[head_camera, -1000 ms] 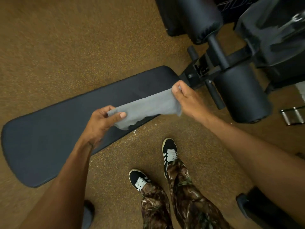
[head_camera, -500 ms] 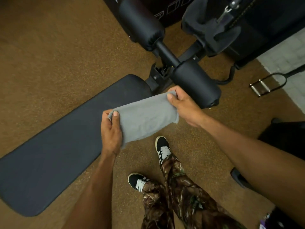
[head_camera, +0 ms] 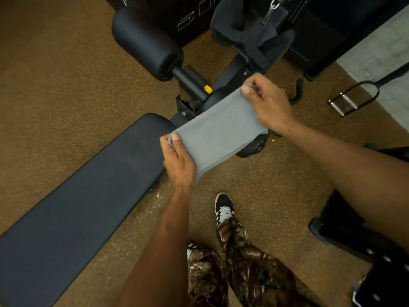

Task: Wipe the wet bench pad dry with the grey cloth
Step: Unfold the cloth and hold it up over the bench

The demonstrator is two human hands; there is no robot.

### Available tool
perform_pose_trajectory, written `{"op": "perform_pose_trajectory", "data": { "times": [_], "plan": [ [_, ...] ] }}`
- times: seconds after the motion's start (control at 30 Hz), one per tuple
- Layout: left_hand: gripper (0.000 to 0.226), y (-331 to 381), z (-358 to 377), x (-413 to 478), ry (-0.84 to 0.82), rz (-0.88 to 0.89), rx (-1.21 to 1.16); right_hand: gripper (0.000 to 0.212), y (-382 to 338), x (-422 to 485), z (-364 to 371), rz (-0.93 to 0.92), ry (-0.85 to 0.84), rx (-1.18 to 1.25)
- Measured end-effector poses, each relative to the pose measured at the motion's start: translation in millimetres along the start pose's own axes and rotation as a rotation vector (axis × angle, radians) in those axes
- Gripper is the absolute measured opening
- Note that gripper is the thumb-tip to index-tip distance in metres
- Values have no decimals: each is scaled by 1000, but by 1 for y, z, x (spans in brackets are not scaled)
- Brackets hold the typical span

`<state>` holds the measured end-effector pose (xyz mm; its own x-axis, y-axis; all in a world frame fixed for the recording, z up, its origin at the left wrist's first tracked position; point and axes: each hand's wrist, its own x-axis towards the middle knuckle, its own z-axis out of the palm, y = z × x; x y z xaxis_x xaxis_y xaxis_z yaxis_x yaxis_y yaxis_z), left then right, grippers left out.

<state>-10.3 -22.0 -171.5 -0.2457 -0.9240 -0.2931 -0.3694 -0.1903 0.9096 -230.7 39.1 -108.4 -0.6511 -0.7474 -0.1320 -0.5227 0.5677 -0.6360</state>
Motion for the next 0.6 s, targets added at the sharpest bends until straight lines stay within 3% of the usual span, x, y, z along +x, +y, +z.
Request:
{"op": "perform_pose_trajectory", "data": {
  "times": [0.17, 0.27, 0.3, 0.37, 0.4, 0.5, 0.6],
  "plan": [
    [28, -5, 56, 6, 0, -97, -26, 29, 26, 56, -20, 14, -129, -144],
    [56, -8, 76, 3, 6, -303, 20, 58, 39, 64, -23, 48, -188, -378],
    [65, -8, 78, 1, 58, -297, 56, 65, 40, 59, -20, 4, -179, -414],
    [68, -3, 83, -5, 122, -162, 97, 68, 39, 41, -10, -122, -272, -363],
    [67, 1, 87, -7, 73, -129, 71, 68, 40, 33, -2, -147, -368, -310],
    [70, 19, 106, -16, -160, -274, -132, 67, 39, 18, 16, 29, -553, -93],
    [73, 27, 122, -15, -167, -366, -305, 66, 40, 18, 19, 90, -517, -25]
  ]
}}
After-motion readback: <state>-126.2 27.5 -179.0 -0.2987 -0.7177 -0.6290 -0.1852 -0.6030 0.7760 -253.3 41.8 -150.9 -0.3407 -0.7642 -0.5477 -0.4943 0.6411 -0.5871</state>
